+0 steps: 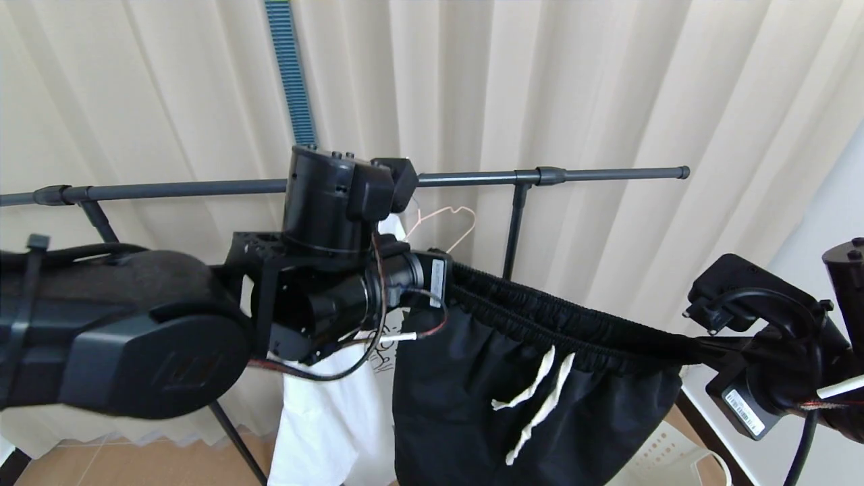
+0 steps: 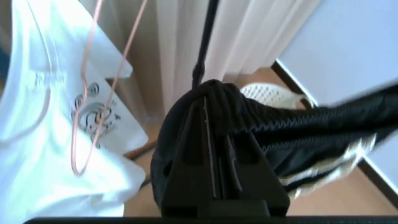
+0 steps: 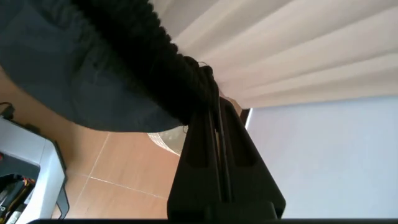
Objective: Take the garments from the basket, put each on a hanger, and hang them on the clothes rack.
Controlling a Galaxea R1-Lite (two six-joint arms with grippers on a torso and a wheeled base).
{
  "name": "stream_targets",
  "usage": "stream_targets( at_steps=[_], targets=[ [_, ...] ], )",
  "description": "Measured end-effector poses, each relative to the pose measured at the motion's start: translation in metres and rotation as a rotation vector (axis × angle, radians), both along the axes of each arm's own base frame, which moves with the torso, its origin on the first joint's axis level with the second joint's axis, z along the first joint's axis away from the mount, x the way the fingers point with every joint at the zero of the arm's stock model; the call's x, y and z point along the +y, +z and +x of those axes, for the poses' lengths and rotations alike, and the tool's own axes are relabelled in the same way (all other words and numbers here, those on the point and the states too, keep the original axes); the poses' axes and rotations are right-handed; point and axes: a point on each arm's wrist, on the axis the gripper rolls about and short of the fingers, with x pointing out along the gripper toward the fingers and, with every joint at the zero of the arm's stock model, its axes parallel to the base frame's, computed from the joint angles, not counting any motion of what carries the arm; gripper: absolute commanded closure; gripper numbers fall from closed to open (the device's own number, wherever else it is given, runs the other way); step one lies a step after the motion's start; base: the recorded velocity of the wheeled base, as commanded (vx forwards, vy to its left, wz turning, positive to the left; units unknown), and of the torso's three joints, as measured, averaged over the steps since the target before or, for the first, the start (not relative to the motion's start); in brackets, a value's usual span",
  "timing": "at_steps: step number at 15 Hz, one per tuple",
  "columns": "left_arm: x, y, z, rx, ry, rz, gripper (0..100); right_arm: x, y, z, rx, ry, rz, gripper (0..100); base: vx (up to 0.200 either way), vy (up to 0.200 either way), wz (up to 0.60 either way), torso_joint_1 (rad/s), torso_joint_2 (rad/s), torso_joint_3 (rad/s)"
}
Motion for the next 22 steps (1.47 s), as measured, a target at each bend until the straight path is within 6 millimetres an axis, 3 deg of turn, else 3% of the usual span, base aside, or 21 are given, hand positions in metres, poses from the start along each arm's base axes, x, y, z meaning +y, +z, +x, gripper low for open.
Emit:
stream_targets(
  at_steps=[4,8,12,15,19,22],
  targets=[
    [-0.004,0.017,0.053,-0.057,0.016,-0.081,100,0.021,-0.003,-0.016,0.015,0.143,0.009,100,0.0,0.0,0.0,0.0,0.0,0.0],
    [-0.007,0.02,0.077,-0.086,0.039,-0.105,100,0.052,-0.011,-0.033,0.063,0.22,0.114,100,0.0,0.0,0.0,0.0,0.0,0.0],
    [-0.01,0.023,0.085,-0.103,0.044,-0.117,100,0.102,-0.005,-0.044,0.145,0.241,0.347,100,0.0,0.0,0.0,0.0,0.0,0.0],
    [-0.012,0.022,0.086,-0.102,0.043,-0.117,100,0.12,0.005,-0.043,0.189,0.225,0.479,100,0.0,0.0,0.0,0.0,0.0,0.0],
    [-0.011,0.017,0.084,-0.069,0.044,-0.091,100,0.123,0.004,-0.041,0.201,0.225,0.459,100,0.0,0.0,0.0,0.0,0.0,0.0],
    [-0.005,0.019,0.077,-0.019,0.046,-0.052,100,0.106,-0.005,-0.029,0.211,0.188,0.318,100,0.0,0.0,0.0,0.0,0.0,0.0]
  ],
)
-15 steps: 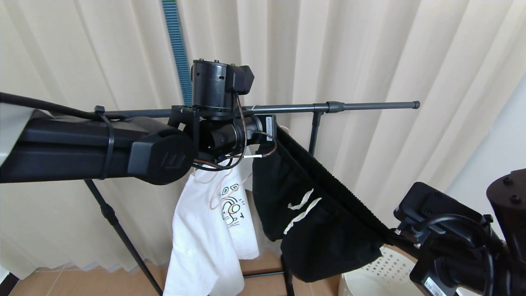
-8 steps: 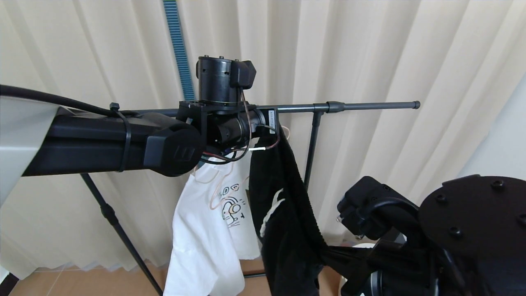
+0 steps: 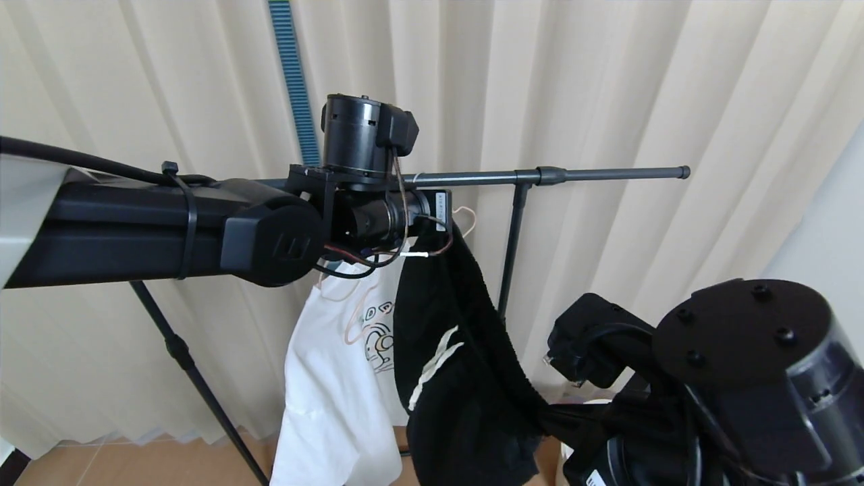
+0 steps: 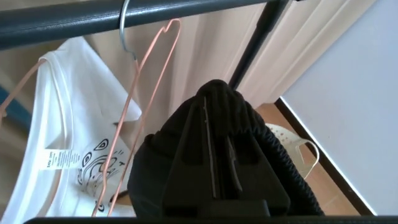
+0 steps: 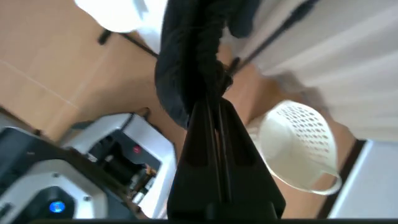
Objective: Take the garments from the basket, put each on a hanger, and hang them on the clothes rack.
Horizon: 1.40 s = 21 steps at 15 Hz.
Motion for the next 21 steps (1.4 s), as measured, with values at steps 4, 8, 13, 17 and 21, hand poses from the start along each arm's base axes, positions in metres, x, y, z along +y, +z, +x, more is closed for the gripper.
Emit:
stream_targets(
  at_steps=[4,8,13,17,21],
  targets=[
    [0.015,0.002,-0.021,0.075,-0.01,0.092,100,-0.026,0.0,0.031,-0.068,-0.199,-0.08,100,0.0,0.0,0.0,0.0,0.0,0.0],
    [0.043,-0.01,-0.071,0.143,-0.051,0.23,100,-0.034,0.008,0.074,-0.182,-0.388,-0.005,100,0.0,0.0,0.0,0.0,0.0,0.0],
    [0.073,-0.028,-0.14,0.174,-0.127,0.325,100,-0.013,0.02,0.122,-0.247,-0.461,0.069,100,0.0,0.0,0.0,0.0,0.0,0.0],
    [0.071,-0.061,-0.183,0.3,-0.203,0.312,100,0.012,0.034,0.153,-0.309,-0.463,0.151,100,0.0,0.0,0.0,0.0,0.0,0.0],
    [0.035,-0.066,-0.197,0.385,-0.275,0.216,100,0.038,0.043,0.17,-0.333,-0.462,0.246,100,0.0,0.0,0.0,0.0,0.0,0.0]
  ],
)
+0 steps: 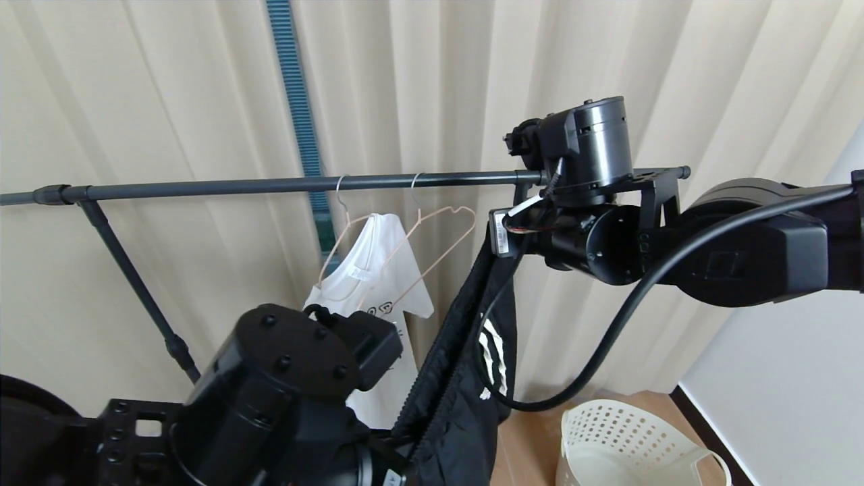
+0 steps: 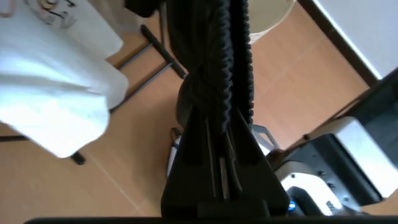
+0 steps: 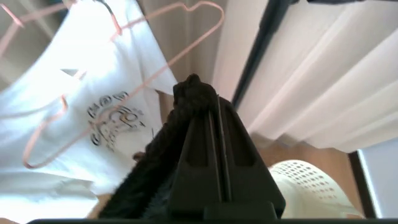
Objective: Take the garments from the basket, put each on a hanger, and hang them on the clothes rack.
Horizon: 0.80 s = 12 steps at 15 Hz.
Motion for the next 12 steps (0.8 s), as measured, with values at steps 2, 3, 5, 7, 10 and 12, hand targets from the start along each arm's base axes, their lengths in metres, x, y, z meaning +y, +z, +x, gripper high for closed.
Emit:
stream_targets(
  at_steps=[2,3,5,7,10,12],
  targets=[
    [-0.024,0.005,0.003,0.059,0.01,-0.079,100,0.011,0.002,0.004,-0.005,0.012,0.062,100,0.0,0.0,0.0,0.0,0.0,0.0],
    [-0.033,0.007,0.005,0.076,0.015,-0.108,100,0.015,0.002,0.005,-0.004,0.022,0.076,100,0.0,0.0,0.0,0.0,0.0,0.0],
    [-0.046,0.01,0.009,0.085,0.018,-0.136,100,0.019,-0.001,0.006,0.002,0.024,0.093,100,0.0,0.0,0.0,0.0,0.0,0.0],
    [-0.049,0.008,0.011,0.085,0.023,-0.125,100,0.019,-0.002,0.007,0.009,0.029,0.106,100,0.0,0.0,0.0,0.0,0.0,0.0],
    [-0.038,0.003,0.009,0.084,0.05,-0.1,100,0.008,-0.003,0.01,0.021,0.0,0.11,100,0.0,0.0,0.0,0.0,0.0,0.0],
    [-0.024,-0.001,0.011,0.068,0.104,-0.074,100,-0.005,-0.001,0.007,0.024,-0.025,0.106,100,0.0,0.0,0.0,0.0,0.0,0.0]
  ],
)
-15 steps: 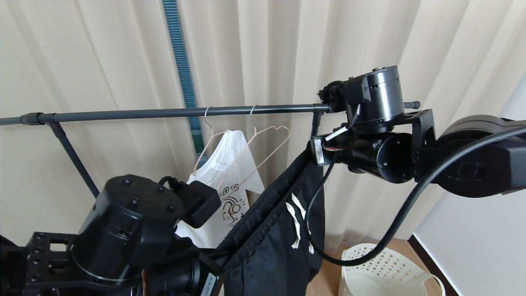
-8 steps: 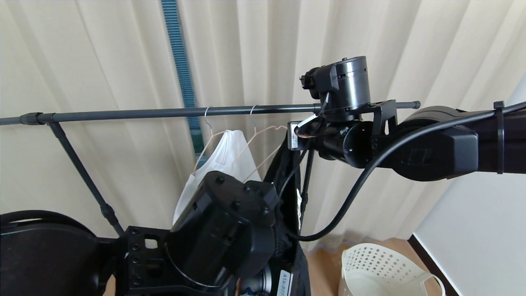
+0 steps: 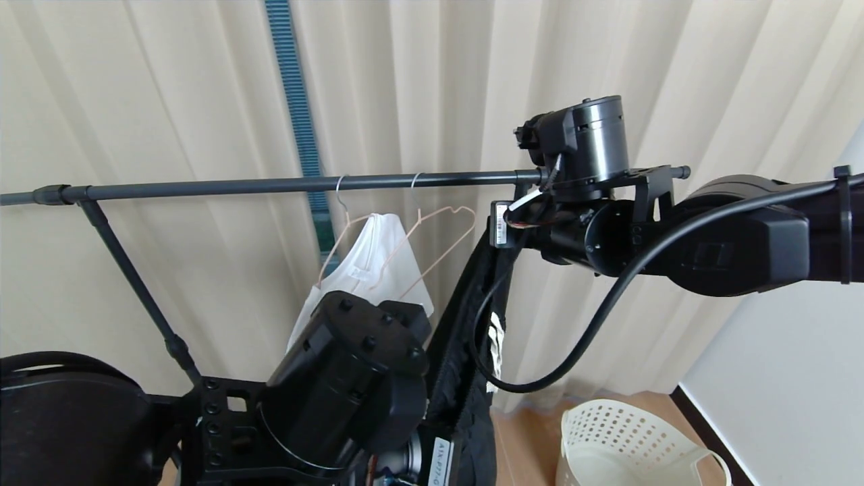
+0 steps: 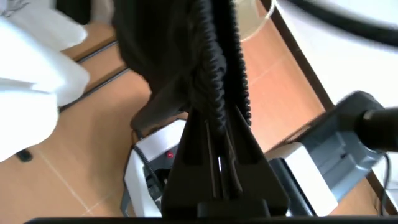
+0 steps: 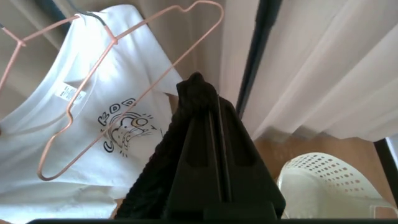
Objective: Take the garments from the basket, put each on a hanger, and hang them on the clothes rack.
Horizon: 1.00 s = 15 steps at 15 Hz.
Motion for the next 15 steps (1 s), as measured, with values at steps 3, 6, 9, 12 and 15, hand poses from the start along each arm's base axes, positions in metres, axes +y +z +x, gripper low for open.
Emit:
stream_targets(
  at_steps=[3,6,9,12,15],
  targets=[
    [0.02,0.0,0.015,-0.037,0.125,0.027,100,-0.026,0.005,-0.014,0.008,-0.039,-0.017,100,0.0,0.0,0.0,0.0,0.0,0.0],
    [0.028,0.011,0.037,-0.073,0.216,-0.003,100,-0.055,0.005,-0.044,0.025,-0.057,-0.092,100,0.0,0.0,0.0,0.0,0.0,0.0],
    [0.02,0.03,0.062,-0.119,0.261,-0.052,100,-0.076,-0.006,-0.071,0.057,-0.054,-0.174,100,0.0,0.0,0.0,0.0,0.0,0.0],
    [0.004,0.05,0.095,-0.183,0.287,-0.102,100,-0.087,-0.026,-0.088,0.129,-0.01,-0.314,100,0.0,0.0,0.0,0.0,0.0,0.0],
    [-0.01,0.061,0.117,-0.233,0.286,-0.125,100,-0.091,-0.037,-0.095,0.187,0.012,-0.381,100,0.0,0.0,0.0,0.0,0.0,0.0]
  ],
)
